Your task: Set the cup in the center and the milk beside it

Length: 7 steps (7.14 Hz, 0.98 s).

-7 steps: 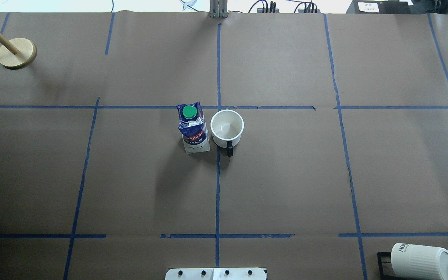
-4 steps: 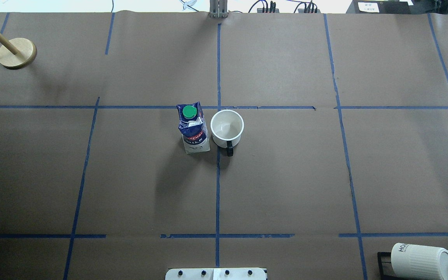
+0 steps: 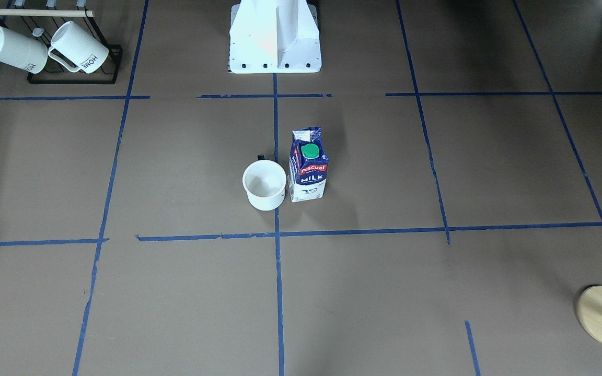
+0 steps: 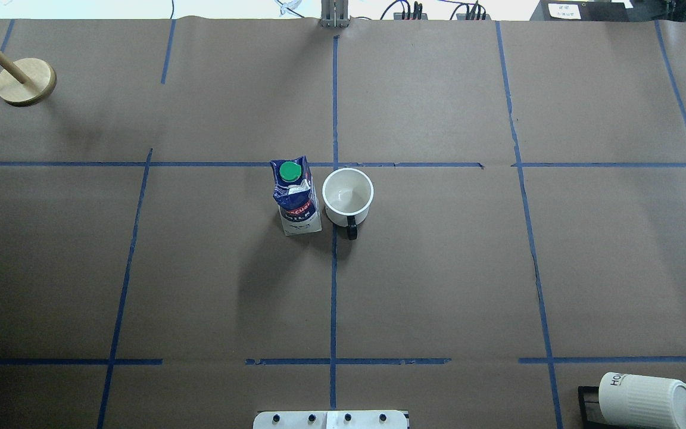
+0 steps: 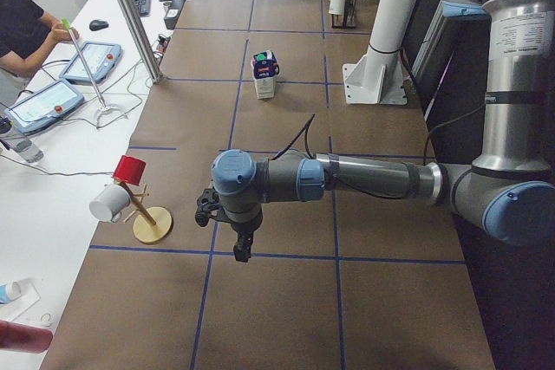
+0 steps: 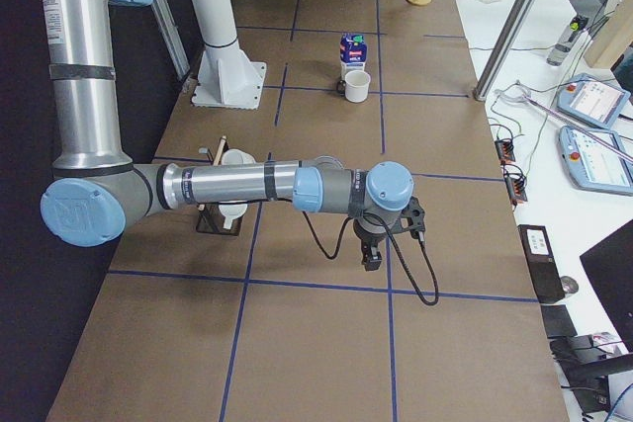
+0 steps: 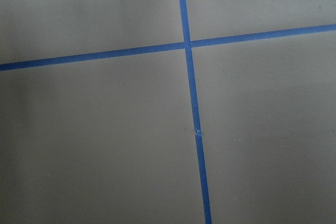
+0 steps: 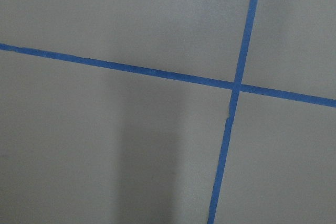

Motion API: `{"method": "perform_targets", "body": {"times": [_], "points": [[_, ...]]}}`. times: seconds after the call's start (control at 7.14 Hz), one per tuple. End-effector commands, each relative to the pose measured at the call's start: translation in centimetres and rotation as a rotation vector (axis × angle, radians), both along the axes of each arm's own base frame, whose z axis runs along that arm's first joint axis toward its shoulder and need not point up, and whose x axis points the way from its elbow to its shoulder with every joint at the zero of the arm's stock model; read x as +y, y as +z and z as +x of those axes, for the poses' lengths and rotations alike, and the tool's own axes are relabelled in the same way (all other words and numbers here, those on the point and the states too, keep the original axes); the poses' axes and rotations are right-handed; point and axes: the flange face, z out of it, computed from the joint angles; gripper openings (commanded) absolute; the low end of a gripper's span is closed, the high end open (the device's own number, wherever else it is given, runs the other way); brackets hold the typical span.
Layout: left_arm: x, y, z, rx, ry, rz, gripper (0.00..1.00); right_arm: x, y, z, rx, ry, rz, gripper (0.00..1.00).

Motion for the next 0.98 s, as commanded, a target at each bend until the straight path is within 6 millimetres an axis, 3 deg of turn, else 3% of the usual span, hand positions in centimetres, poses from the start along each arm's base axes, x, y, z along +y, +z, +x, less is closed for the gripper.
{"method": "perform_targets", "body": {"times": [0.0,0.84], "points": [[-0.53,-1.07,-0.03,-0.009,0.002,0.027,1.00,-0.02,0.02,-0.33,0.003,-0.006,-0.001,1.00],[-0.37,-0.94,-0.03,-0.008,0.001,0.012,1.00,-0.12,-0.14,-0.50,0.014,-0.013,0.009,1.00]]}}
